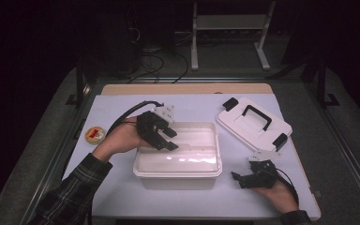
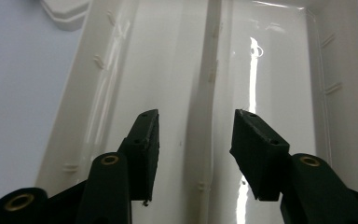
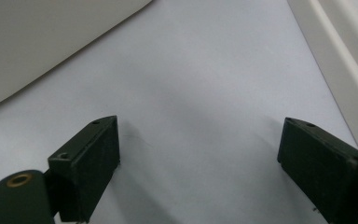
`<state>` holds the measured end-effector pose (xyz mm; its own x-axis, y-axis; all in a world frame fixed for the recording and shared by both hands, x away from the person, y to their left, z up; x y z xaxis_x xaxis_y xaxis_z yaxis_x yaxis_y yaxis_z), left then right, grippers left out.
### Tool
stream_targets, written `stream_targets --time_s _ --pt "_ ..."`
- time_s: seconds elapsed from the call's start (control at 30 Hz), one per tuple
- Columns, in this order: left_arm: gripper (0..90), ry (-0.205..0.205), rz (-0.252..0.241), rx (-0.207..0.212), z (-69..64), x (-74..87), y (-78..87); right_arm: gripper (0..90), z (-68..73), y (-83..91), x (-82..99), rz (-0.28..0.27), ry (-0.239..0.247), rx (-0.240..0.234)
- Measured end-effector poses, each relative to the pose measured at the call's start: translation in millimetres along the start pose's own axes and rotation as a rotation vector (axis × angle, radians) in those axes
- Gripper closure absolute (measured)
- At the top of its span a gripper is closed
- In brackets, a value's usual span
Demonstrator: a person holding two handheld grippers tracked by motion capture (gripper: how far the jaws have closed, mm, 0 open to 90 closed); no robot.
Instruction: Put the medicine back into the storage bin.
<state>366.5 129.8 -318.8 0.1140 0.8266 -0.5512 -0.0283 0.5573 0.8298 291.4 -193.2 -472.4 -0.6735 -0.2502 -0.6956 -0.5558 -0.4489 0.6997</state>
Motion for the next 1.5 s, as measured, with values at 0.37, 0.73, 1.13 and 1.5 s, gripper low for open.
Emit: stream_targets --time_s 0.37,0.73,1.13,1.5 --pt "61.6 -0.002 0.026 0.026 -1.9 -7.8 -15.0 12.0 0.0 0.0 0.0 0.0 -0.001 0.0" --pt "75.1 -0.026 0.051 0.028 -2.2 -9.4 -22.4 12.0 0.0 -0.1 0.0 -0.001 0.0 0.0" --pt "88.2 -0.035 0.033 0.081 2.0 -8.3 -23.5 12.0 0.0 0.0 0.0 0.0 -0.002 -0.001" --pt "89.1 -0.023 0.039 0.078 2.6 -11.2 -22.1 12.0 0.0 0.0 0.0 0.0 -0.003 -0.001"
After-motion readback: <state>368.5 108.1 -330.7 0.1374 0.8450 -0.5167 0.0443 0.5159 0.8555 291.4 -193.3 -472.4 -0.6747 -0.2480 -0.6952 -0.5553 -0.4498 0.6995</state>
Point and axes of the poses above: each handheld gripper's, and its own axes: y roughly backward along the jaws, x roughly out of its underside, z roughly to its left, the point moved 2 cm from there along -y, roughly forward along the jaws, and after that the axes turned 11 degrees about -y, right-handed, at the moved point
